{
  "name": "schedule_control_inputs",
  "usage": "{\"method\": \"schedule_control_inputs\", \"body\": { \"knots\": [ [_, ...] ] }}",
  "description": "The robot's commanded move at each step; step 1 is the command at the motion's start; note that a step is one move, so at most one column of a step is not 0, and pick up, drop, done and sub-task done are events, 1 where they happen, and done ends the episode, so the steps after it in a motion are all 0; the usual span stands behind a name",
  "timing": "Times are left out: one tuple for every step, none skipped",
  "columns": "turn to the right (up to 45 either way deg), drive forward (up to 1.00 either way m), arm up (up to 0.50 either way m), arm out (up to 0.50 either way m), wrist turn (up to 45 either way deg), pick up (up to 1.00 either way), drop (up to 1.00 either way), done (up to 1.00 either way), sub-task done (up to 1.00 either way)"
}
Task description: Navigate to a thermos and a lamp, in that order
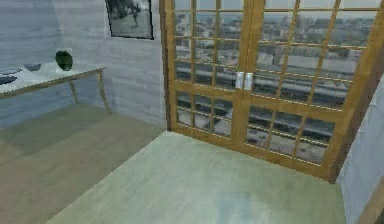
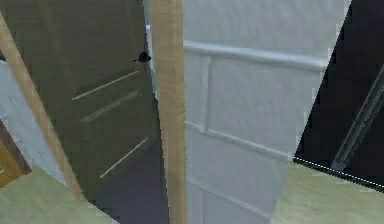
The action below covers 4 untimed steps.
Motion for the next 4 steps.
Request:
{"method": "schedule_control_inputs", "body": {
  "knots": [
    [39.0, 0.0, 0.0, 0.0, 0.0, 0.0, 0.0, 0.0, 0.0],
    [0.0, 0.5, 0.0, 0.0, 0.0, 0.0, 0.0, 0.0, 0.0],
    [45.0, 0.0, 0.0, 0.0, 0.0, 0.0, 0.0, 0.0, 0.0],
    [30.0, 0.0, 0.0, 0.0, 0.0, 0.0, 0.0, 0.0, 0.0]
  ]
}}
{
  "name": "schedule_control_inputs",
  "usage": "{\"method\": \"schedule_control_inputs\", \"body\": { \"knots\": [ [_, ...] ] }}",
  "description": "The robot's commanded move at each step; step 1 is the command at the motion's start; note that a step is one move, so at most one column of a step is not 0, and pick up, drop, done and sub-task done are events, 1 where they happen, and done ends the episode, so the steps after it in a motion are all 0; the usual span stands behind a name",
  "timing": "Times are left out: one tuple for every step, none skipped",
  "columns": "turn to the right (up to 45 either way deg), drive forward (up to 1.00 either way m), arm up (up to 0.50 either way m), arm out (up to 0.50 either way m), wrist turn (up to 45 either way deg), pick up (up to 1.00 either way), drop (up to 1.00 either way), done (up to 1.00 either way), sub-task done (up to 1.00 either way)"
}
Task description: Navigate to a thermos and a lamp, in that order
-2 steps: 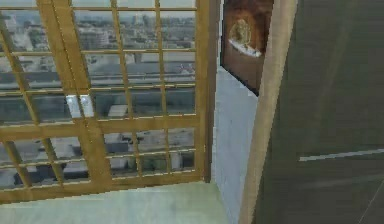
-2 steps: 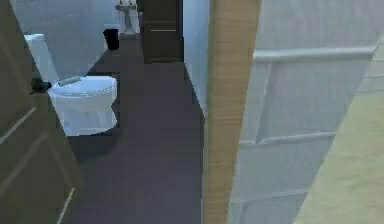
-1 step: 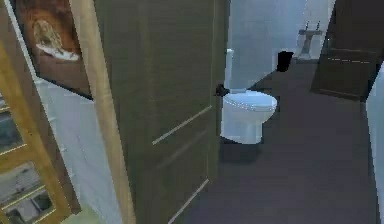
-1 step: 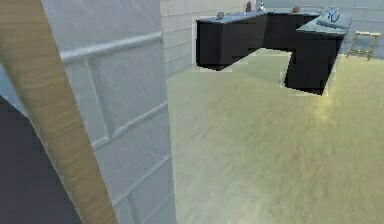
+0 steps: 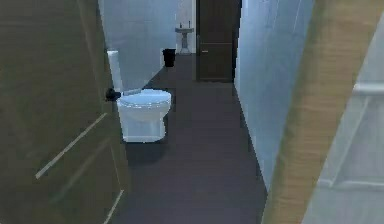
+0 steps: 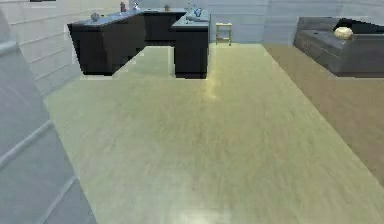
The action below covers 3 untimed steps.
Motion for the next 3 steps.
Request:
{"method": "schedule_control_inputs", "body": {
  "knots": [
    [0.0, 0.6, 0.0, 0.0, 0.0, 0.0, 0.0, 0.0, 0.0],
    [9.0, 0.0, 0.0, 0.0, 0.0, 0.0, 0.0, 0.0, 0.0],
    [0.0, 1.0, 0.0, 0.0, 0.0, 0.0, 0.0, 0.0, 0.0]
  ]
}}
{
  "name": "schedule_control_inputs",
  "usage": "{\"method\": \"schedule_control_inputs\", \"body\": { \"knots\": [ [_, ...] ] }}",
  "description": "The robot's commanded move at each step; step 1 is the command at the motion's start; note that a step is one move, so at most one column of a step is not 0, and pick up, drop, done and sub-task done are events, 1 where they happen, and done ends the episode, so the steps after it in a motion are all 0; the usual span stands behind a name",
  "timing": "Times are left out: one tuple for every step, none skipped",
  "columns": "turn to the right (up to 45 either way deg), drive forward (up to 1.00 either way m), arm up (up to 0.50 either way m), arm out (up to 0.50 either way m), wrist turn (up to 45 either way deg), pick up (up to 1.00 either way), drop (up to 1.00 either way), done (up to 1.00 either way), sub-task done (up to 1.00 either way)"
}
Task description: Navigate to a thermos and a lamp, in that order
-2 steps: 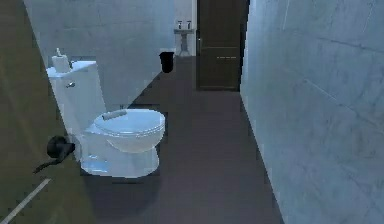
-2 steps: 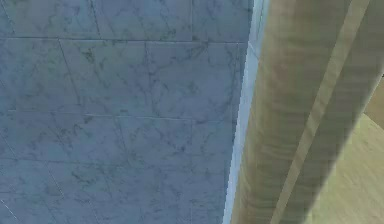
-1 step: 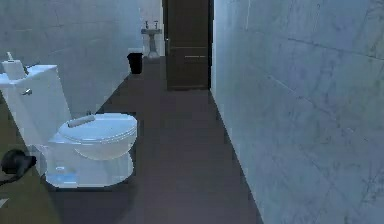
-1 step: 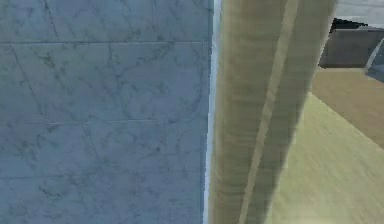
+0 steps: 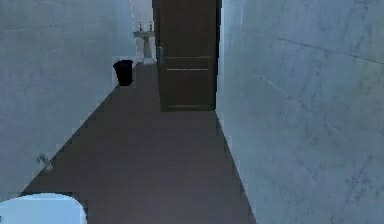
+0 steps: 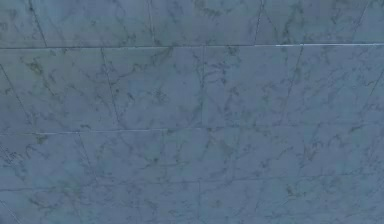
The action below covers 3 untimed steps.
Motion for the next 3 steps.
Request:
{"method": "schedule_control_inputs", "body": {
  "knots": [
    [3.0, 0.0, 0.0, 0.0, 0.0, 0.0, 0.0, 0.0, 0.0],
    [0.0, 0.95, 0.0, 0.0, 0.0, 0.0, 0.0, 0.0, 0.0],
    [-39.0, 0.0, 0.0, 0.0, 0.0, 0.0, 0.0, 0.0, 0.0]
  ]
}}
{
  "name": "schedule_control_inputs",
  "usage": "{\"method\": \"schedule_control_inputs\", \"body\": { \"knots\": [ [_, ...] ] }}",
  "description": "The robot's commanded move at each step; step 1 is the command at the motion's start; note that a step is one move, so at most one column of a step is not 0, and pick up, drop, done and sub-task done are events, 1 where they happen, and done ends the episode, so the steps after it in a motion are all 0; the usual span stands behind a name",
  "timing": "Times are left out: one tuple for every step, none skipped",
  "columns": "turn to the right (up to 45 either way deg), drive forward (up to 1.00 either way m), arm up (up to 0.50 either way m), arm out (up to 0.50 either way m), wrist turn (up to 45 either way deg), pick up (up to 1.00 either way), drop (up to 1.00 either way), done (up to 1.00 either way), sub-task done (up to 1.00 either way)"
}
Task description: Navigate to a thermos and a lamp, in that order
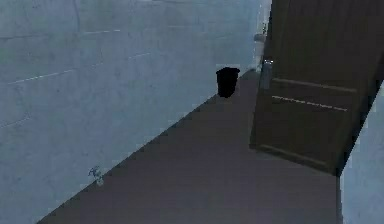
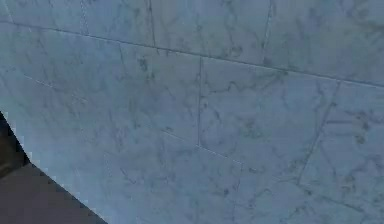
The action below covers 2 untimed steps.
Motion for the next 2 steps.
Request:
{"method": "schedule_control_inputs", "body": {
  "knots": [
    [0.0, 1.0, 0.0, 0.0, 0.0, 0.0, 0.0, 0.0, 0.0],
    [0.0, 1.0, 0.0, 0.0, 0.0, 0.0, 0.0, 0.0, 0.0]
  ]
}}
